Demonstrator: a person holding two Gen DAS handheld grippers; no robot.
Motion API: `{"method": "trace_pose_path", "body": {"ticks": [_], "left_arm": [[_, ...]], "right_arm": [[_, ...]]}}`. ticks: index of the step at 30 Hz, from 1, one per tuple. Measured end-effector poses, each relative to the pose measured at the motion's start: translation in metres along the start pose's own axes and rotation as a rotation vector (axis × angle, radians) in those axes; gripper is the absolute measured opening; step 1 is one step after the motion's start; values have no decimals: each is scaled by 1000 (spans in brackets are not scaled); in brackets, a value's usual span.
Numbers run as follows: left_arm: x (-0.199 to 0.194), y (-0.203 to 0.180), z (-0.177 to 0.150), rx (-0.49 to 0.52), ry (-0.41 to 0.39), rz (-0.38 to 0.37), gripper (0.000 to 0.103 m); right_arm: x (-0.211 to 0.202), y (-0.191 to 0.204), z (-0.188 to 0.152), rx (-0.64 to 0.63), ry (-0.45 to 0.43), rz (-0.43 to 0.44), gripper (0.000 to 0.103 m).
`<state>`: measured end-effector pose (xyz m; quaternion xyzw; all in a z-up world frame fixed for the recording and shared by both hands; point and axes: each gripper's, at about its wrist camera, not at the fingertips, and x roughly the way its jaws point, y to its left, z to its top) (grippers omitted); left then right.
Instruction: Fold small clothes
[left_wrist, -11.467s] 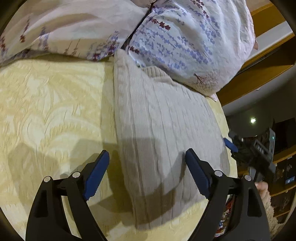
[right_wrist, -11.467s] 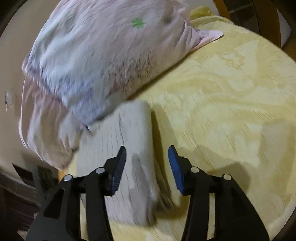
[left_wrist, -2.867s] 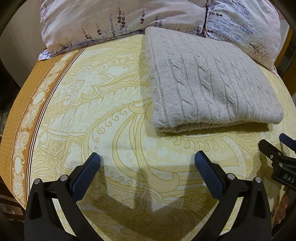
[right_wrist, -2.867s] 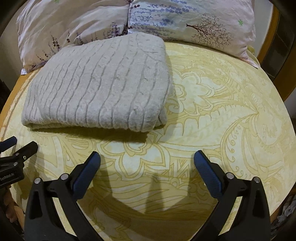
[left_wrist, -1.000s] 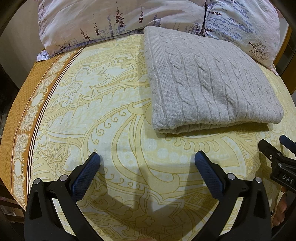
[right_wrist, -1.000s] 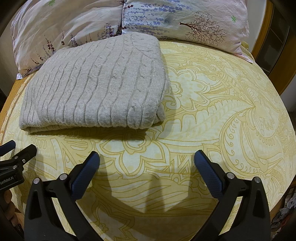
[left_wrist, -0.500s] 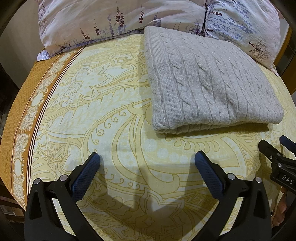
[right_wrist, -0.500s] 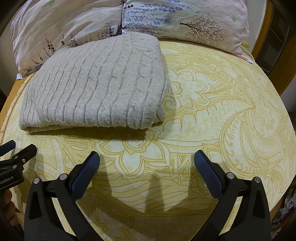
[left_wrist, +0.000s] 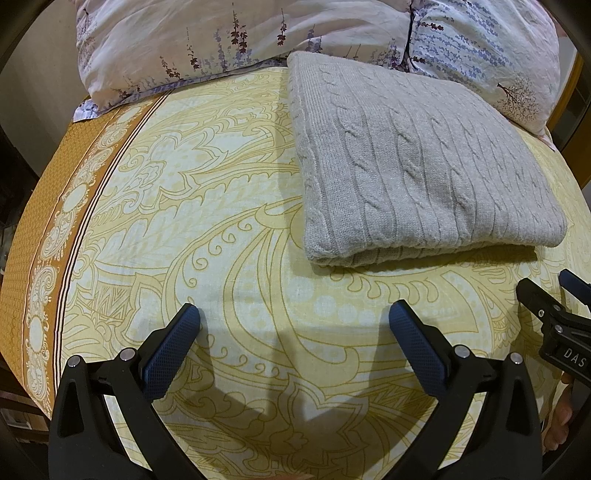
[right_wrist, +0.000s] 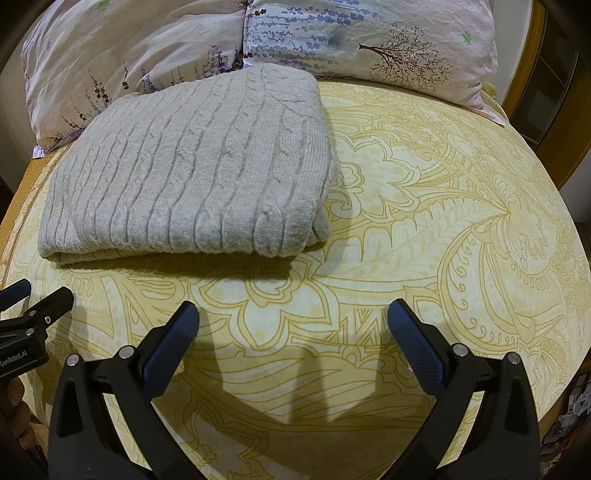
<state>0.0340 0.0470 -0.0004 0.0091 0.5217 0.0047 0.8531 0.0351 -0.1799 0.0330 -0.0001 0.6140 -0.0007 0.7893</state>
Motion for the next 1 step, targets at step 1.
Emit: {"method": "trace_pose_path", "body": {"ticks": [1], "left_arm": [[0,0,0,0,0,0,102]], "right_arm": [[0,0,0,0,0,0,101]]}}
